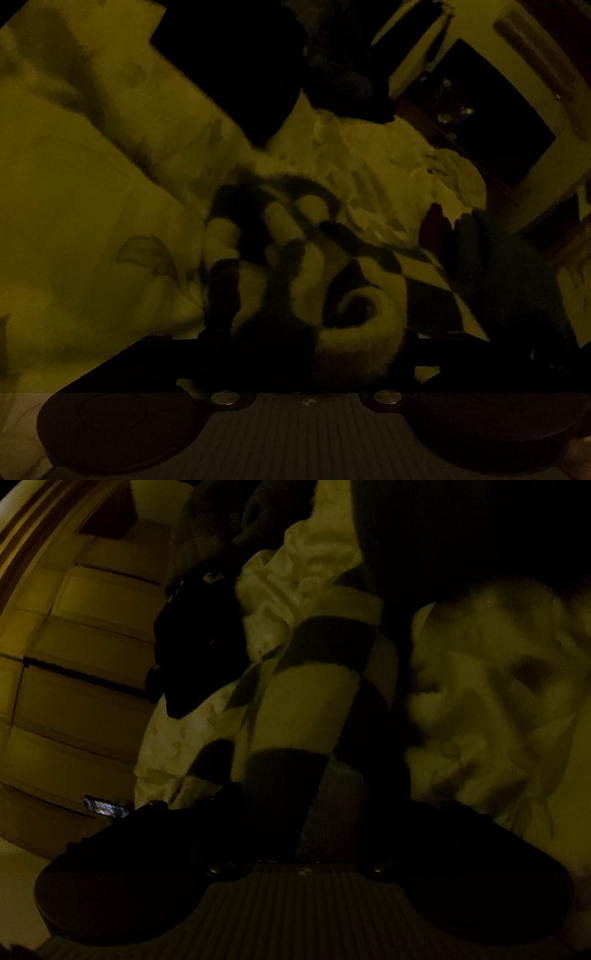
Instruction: Fold large clothes
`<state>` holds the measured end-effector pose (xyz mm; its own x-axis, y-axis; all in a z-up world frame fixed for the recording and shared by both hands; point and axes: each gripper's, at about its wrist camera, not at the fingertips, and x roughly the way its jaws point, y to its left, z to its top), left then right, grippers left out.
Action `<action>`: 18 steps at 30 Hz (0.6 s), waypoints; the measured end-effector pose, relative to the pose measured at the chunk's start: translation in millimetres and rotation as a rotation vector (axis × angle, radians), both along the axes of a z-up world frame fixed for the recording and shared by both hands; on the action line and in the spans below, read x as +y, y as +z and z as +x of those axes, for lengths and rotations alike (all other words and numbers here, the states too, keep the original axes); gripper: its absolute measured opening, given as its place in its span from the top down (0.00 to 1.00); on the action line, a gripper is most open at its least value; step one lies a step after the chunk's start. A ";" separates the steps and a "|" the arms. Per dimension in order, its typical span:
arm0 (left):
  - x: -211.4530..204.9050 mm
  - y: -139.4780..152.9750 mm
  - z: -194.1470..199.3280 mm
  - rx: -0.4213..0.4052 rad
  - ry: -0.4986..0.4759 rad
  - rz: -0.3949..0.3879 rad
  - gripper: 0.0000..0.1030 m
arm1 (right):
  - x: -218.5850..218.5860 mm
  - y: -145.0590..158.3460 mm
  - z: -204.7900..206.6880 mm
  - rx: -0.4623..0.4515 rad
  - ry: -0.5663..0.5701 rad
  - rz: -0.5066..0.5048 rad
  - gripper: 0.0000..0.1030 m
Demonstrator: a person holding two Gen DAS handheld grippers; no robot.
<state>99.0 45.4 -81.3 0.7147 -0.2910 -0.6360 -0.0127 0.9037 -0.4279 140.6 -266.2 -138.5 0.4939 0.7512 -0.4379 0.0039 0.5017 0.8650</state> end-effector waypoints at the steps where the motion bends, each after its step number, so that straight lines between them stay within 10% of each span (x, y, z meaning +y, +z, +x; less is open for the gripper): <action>1: -4.3 3.1 -4.2 -0.022 -0.001 0.031 0.00 | -0.8 2.9 -2.4 -0.016 0.002 -0.016 0.48; 11: -10.6 42.4 -36.6 -0.175 0.015 0.110 0.00 | 46.6 71.4 -50.2 -0.394 0.030 -0.438 0.61; 18: 29.8 111.1 -65.6 -0.371 0.128 0.181 0.00 | 84.2 132.4 -65.6 -0.599 0.039 -0.418 0.62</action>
